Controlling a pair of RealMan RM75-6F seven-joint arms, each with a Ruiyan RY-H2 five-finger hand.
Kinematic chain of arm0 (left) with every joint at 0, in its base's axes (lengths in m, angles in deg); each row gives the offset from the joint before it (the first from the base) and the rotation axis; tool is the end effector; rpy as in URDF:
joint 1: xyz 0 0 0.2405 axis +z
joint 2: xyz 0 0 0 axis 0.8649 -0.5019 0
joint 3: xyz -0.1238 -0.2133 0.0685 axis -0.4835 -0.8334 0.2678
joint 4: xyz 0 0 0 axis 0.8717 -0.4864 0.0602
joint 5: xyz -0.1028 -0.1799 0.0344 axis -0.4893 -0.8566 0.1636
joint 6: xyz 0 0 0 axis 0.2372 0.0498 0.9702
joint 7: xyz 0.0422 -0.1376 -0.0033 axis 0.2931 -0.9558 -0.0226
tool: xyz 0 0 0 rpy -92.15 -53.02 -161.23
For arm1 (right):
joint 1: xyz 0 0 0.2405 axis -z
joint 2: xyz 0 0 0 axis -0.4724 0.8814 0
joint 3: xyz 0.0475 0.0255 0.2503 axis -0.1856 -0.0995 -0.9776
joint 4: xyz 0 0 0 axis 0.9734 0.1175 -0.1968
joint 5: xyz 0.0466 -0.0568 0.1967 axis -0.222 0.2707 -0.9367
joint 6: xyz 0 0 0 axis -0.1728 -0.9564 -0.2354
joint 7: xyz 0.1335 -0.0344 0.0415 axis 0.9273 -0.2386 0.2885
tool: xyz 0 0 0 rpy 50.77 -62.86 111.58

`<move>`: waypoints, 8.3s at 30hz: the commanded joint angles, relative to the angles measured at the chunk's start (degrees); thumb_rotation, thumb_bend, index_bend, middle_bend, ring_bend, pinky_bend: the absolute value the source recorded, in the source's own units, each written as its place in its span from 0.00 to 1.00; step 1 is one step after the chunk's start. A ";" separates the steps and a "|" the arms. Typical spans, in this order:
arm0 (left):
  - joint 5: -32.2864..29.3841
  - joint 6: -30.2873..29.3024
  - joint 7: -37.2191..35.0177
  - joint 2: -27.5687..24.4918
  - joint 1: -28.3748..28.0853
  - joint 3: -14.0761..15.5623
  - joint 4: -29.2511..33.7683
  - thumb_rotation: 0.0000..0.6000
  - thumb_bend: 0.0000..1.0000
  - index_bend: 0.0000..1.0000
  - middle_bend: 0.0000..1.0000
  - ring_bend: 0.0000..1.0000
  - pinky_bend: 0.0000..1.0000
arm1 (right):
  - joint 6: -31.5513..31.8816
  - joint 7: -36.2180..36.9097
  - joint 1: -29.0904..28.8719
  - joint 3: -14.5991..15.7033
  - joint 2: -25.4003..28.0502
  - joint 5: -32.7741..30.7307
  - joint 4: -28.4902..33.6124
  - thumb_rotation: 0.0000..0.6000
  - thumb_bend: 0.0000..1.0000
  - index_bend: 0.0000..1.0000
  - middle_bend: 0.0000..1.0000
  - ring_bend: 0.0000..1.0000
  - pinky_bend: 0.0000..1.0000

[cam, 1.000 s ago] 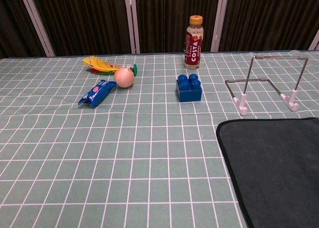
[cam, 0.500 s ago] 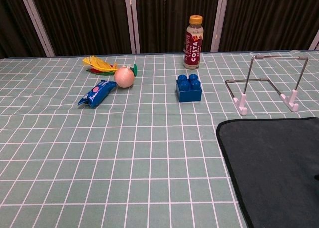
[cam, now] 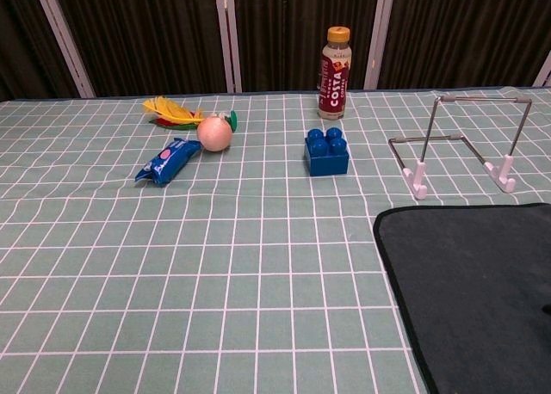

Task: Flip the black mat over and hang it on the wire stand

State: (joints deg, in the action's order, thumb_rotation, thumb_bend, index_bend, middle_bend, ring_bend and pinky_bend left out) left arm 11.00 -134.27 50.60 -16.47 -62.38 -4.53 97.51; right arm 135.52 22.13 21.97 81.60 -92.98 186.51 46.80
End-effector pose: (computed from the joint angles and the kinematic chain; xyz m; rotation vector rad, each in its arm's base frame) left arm -0.2851 0.1597 0.1727 -1.4283 -0.8425 -0.7970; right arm -0.3272 -0.1135 0.0284 2.1277 -0.5956 0.6500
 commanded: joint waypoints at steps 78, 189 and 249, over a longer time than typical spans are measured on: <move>-2.84 2.93 -0.18 0.17 -1.49 -0.32 -0.48 1.00 0.00 0.00 0.00 0.00 0.00 | -21.32 -12.93 -18.92 -22.07 -1.73 -43.74 19.95 1.00 0.47 0.66 0.07 0.00 0.00; -2.84 3.07 -0.18 0.10 -1.79 0.20 -0.31 1.00 0.00 0.00 0.00 0.00 0.00 | -6.46 -3.57 -13.43 -8.27 -5.85 -18.96 -5.38 1.00 0.39 0.59 0.10 0.00 0.00; -1.37 2.37 -1.72 -0.67 -1.41 0.76 0.22 1.00 0.00 0.00 0.00 0.00 0.00 | 0.25 15.36 -11.70 -16.46 -1.73 -26.15 7.28 1.00 0.24 0.02 0.00 0.00 0.00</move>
State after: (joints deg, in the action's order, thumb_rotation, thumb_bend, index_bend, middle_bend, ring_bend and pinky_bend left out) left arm 9.64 -131.89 48.88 -17.12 -63.80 -3.78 97.72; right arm 134.83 36.61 10.34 62.26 -97.52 155.80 50.98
